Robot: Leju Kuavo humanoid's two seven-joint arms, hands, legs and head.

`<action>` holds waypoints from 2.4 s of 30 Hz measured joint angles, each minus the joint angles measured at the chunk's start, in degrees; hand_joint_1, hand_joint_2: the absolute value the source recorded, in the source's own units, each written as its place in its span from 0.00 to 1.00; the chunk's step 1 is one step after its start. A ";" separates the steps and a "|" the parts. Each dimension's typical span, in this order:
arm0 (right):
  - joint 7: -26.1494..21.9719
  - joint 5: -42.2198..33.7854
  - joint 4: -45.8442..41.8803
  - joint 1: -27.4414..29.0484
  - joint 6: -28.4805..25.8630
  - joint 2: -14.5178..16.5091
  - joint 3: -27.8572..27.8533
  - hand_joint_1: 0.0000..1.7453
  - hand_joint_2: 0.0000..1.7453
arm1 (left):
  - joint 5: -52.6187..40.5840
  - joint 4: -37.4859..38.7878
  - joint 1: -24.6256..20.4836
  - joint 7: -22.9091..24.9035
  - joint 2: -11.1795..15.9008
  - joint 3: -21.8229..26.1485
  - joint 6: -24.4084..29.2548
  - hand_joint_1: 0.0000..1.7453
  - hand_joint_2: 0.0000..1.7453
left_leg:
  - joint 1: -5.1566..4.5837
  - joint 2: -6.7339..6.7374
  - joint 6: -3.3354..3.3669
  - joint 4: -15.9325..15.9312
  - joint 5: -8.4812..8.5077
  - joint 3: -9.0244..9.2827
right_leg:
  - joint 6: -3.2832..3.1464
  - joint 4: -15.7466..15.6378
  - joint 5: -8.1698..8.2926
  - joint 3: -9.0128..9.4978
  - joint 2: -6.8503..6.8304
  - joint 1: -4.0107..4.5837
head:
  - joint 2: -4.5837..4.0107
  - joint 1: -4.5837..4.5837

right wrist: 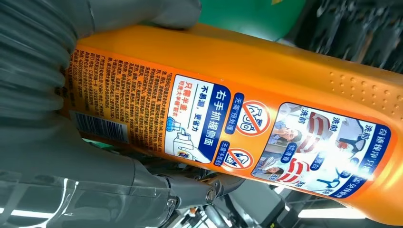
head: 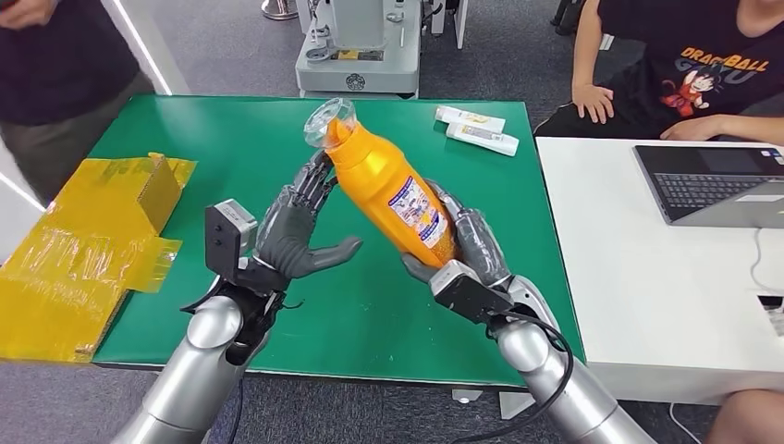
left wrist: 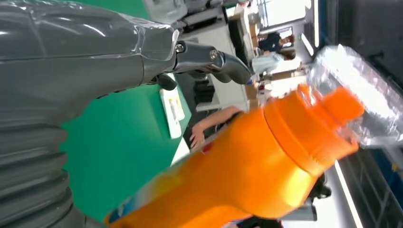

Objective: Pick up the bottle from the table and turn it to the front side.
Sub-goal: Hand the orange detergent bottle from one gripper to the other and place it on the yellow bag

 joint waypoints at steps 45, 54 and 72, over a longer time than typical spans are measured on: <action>-1.92 1.19 15.01 -3.06 0.57 2.19 5.28 1.00 1.00 | 6.14 9.84 -7.26 5.22 -4.87 -2.09 1.38 1.00 1.00 | 0.00 0.00 0.00 0.00 0.00 0.00 | 0.00 0.00 0.00 -0.02 0.01 0.00 | 0.00 0.01; -1.21 0.57 15.70 -2.70 -0.65 2.26 5.26 1.00 1.00 | 7.33 9.85 -7.08 5.30 -4.86 -3.15 0.93 1.00 1.00 | 0.00 0.00 0.00 0.00 0.00 0.00 | 0.00 -0.01 0.00 -0.02 0.01 0.00 | 0.00 0.01; 0.04 1.11 13.95 -0.77 -2.74 2.21 4.67 0.00 1.00 | 8.31 10.45 -6.99 5.84 -5.30 -3.80 1.18 1.00 1.00 | 0.00 0.02 0.00 0.00 0.00 0.00 | 0.00 0.00 0.00 -0.03 0.02 0.00 | 0.00 0.01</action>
